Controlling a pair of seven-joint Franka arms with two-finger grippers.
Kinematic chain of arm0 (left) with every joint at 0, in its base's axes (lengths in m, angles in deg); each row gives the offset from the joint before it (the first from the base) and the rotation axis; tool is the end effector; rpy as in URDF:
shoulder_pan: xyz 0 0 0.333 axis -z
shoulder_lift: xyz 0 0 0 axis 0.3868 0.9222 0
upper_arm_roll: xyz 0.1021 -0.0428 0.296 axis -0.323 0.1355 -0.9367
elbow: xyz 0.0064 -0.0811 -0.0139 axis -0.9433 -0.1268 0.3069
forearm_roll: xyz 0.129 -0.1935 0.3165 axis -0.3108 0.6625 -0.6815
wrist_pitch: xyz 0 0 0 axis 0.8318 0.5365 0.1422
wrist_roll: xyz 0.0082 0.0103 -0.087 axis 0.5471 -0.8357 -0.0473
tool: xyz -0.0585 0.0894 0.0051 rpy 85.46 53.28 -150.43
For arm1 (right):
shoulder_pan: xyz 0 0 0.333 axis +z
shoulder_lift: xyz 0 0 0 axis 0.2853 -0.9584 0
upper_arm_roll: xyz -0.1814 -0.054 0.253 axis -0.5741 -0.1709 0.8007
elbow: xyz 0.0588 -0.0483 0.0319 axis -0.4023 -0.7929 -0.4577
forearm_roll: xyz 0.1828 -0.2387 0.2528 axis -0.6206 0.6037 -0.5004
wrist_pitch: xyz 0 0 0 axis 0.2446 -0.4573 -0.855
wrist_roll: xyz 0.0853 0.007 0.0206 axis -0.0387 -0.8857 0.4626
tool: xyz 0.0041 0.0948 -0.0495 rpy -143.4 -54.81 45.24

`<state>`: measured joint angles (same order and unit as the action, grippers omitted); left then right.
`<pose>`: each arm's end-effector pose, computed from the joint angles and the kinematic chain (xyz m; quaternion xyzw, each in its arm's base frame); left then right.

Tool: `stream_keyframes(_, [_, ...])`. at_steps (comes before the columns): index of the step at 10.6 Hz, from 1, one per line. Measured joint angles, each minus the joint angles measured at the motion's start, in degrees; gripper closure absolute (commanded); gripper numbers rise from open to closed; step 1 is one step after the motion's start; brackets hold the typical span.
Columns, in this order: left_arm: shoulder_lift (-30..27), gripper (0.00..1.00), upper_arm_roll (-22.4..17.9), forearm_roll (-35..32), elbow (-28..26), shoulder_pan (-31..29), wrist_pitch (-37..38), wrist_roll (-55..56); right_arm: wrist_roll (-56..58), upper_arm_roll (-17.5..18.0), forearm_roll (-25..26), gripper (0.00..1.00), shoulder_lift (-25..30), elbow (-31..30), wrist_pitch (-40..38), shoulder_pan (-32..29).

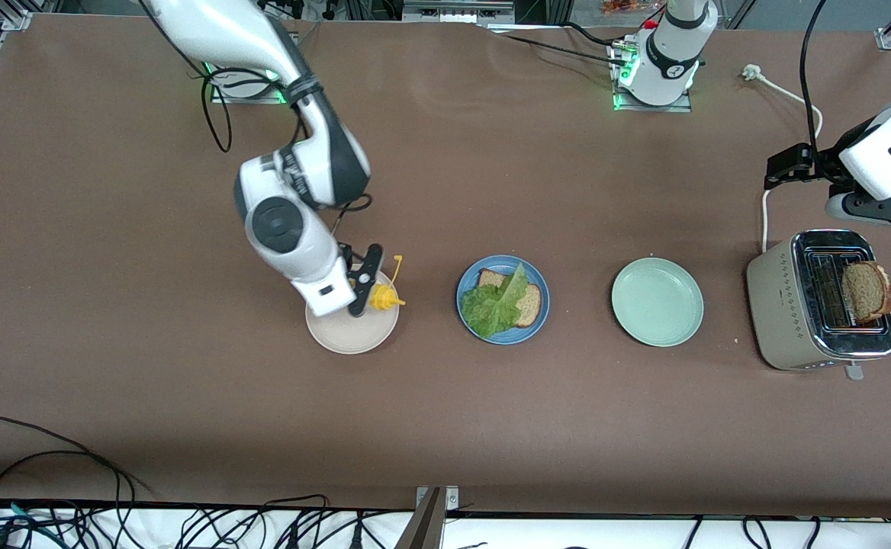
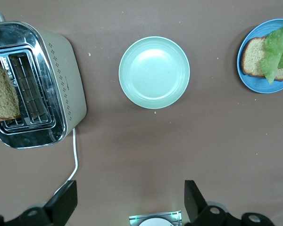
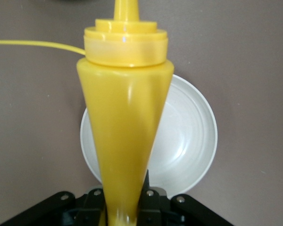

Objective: Make sandwich in blue plate with both arms
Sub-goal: 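Hold the mustard bottle tilted over the sandwich with the right gripper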

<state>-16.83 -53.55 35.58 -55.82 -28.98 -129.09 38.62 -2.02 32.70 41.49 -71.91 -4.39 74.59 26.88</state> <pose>0.5573 -0.0107 0.5806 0.9935 -0.0663 -0.0929 0.0045 0.6091 0.3475 0.3177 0.7910 0.6107 -0.0290 0.0221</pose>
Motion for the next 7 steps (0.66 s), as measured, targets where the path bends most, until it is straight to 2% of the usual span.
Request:
stream_keyframes(2, [0.0,0.00,-0.1,0.0,0.0,0.0,0.1,0.0,-4.4,-8.3,3.8,1.00,-2.3,4.2,-6.0,11.8])
stream_keyframes(4, [0.0,0.00,-0.2,0.0,0.0,0.0,0.2,0.0,-7.0,-14.8,4.1,1.00,-6.8,8.6,-10.0,20.0])
stream_keyframes(7, [0.0,0.00,-0.2,0.0,0.0,-0.1,0.3,0.0,-9.3,-17.9,6.4,1.00,-13.1,12.1,-11.4,23.8])
